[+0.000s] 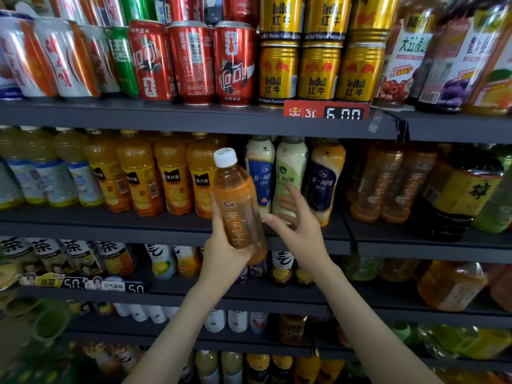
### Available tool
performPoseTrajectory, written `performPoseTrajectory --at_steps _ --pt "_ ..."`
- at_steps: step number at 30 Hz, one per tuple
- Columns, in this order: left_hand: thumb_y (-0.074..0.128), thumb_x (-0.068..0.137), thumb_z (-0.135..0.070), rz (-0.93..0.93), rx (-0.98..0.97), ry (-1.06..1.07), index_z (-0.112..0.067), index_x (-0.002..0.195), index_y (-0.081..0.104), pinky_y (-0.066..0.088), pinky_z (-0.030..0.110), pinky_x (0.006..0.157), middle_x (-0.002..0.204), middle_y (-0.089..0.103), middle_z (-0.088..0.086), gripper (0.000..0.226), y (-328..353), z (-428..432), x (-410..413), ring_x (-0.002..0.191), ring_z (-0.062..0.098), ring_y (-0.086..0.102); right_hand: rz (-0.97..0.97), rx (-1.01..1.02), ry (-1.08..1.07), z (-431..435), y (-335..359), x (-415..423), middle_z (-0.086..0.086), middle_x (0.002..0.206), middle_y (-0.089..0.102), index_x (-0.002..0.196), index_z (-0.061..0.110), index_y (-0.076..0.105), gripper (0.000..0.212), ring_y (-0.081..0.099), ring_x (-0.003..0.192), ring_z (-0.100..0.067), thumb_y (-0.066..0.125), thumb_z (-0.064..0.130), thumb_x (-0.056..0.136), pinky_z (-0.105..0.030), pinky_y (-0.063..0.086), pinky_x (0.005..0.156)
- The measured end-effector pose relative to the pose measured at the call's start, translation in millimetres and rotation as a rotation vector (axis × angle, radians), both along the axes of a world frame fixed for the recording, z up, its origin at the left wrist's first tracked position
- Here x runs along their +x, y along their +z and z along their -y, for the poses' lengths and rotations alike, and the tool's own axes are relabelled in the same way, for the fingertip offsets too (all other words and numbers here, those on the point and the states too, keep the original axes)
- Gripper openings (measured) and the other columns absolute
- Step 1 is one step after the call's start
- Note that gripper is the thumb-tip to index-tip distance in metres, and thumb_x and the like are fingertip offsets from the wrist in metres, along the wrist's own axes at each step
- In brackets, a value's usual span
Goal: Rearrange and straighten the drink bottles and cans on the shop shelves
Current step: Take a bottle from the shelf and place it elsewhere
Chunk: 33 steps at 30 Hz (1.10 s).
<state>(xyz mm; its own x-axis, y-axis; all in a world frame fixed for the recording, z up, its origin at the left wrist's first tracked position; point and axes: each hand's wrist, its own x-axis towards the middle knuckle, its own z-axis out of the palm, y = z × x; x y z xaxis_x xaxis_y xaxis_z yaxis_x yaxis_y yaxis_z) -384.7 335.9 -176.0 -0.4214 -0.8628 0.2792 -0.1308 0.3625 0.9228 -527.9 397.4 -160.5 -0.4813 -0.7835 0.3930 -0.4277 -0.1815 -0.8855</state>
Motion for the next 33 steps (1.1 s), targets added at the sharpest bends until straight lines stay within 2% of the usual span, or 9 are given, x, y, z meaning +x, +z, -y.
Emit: performPoseTrajectory --at_steps 3,7,12,14,18,22,25,29,33 --pt "0.08 0.073 -0.029 0.082 -0.03 -0.1 -0.048 0.147 -0.008 0.046 0.004 0.067 0.097 0.059 -0.025 0.116 6 -11 -7 0.083 -0.015 0.058 0.001 0.115 0.119 -11 7 -3 0.01 0.132 0.055 0.144 0.026 0.037 0.085 0.051 0.123 -0.003 0.08 0.043 0.073 -0.024 0.046 0.099" --pt "0.075 0.08 -0.026 0.181 -0.102 -0.283 -0.061 0.139 -0.011 0.046 0.007 0.081 0.12 0.055 -0.021 0.11 14 -26 -27 0.101 -0.007 0.056 0.09 0.094 0.044 -29 8 -12 0.015 0.103 0.068 0.113 0.027 0.057 0.048 0.065 0.096 0.003 0.083 0.028 0.073 -0.017 0.053 0.08" --pt "0.076 0.078 -0.032 0.219 -0.094 -0.423 -0.054 0.144 -0.003 0.048 0.02 0.093 0.125 0.058 -0.013 0.106 20 -32 -56 0.108 -0.003 0.057 0.249 0.019 -0.072 -53 12 -41 0.005 0.104 0.072 0.116 0.021 0.059 0.054 0.069 0.096 -0.008 0.084 0.028 0.07 -0.03 0.057 0.083" --pt "0.077 0.077 -0.035 0.239 -0.101 -0.46 -0.051 0.146 0.0 0.047 0.013 0.089 0.118 0.057 -0.018 0.105 21 -34 -68 0.102 -0.01 0.055 0.272 0.018 -0.102 -63 14 -51 0.003 0.103 0.073 0.115 0.02 0.06 0.052 0.07 0.095 -0.01 0.084 0.028 0.069 -0.033 0.057 0.082" --pt "0.074 0.078 -0.042 0.236 -0.052 -0.492 -0.041 0.146 0.027 0.047 0.016 0.09 0.123 0.059 -0.016 0.083 21 -34 -86 0.112 -0.003 0.056 0.322 0.032 -0.136 -80 14 -67 0.003 0.097 0.074 0.108 0.018 0.065 0.04 0.071 0.09 -0.012 0.082 0.025 0.072 -0.032 0.058 0.079" --pt "0.066 0.088 -0.032 0.146 -0.05 -0.358 -0.031 0.127 0.055 0.047 0.008 0.076 0.099 0.068 -0.013 0.04 16 -29 -90 0.092 -0.004 0.062 0.391 0.044 -0.188 -90 6 -78 0.001 0.097 0.074 0.107 0.019 0.065 0.037 0.071 0.089 -0.013 0.08 0.025 0.073 -0.033 0.057 0.079" --pt "0.061 0.092 -0.024 0.129 -0.153 -0.148 -0.024 0.118 0.061 0.047 0.011 0.073 0.094 0.067 -0.01 0.027 12 -22 -91 0.089 0.003 0.063 0.483 0.027 -0.233 -92 -2 -87 0.0 0.097 0.073 0.106 0.019 0.065 0.034 0.071 0.091 -0.018 0.079 0.023 0.075 -0.034 0.056 0.077" --pt "0.062 0.09 -0.02 0.145 -0.298 0.028 -0.015 0.128 0.054 0.051 0.035 0.089 0.11 0.064 0.004 0.039 3 -19 -108 0.102 0.019 0.061 0.548 -0.01 -0.296 -93 -5 -98 -0.005 0.1 0.072 0.109 0.015 0.064 0.038 0.07 0.093 -0.023 0.079 0.023 0.075 -0.038 0.056 0.078" --pt "0.061 0.091 -0.02 0.172 -0.333 0.039 -0.021 0.149 0.024 0.039 0.029 0.099 0.144 0.042 0.006 0.069 4 -30 -136 0.129 0.022 0.043 0.48 -0.008 -0.313 -96 -2 -108 -0.002 0.1 0.072 0.108 0.018 0.064 0.039 0.069 0.094 -0.02 0.081 0.024 0.073 -0.039 0.055 0.081"
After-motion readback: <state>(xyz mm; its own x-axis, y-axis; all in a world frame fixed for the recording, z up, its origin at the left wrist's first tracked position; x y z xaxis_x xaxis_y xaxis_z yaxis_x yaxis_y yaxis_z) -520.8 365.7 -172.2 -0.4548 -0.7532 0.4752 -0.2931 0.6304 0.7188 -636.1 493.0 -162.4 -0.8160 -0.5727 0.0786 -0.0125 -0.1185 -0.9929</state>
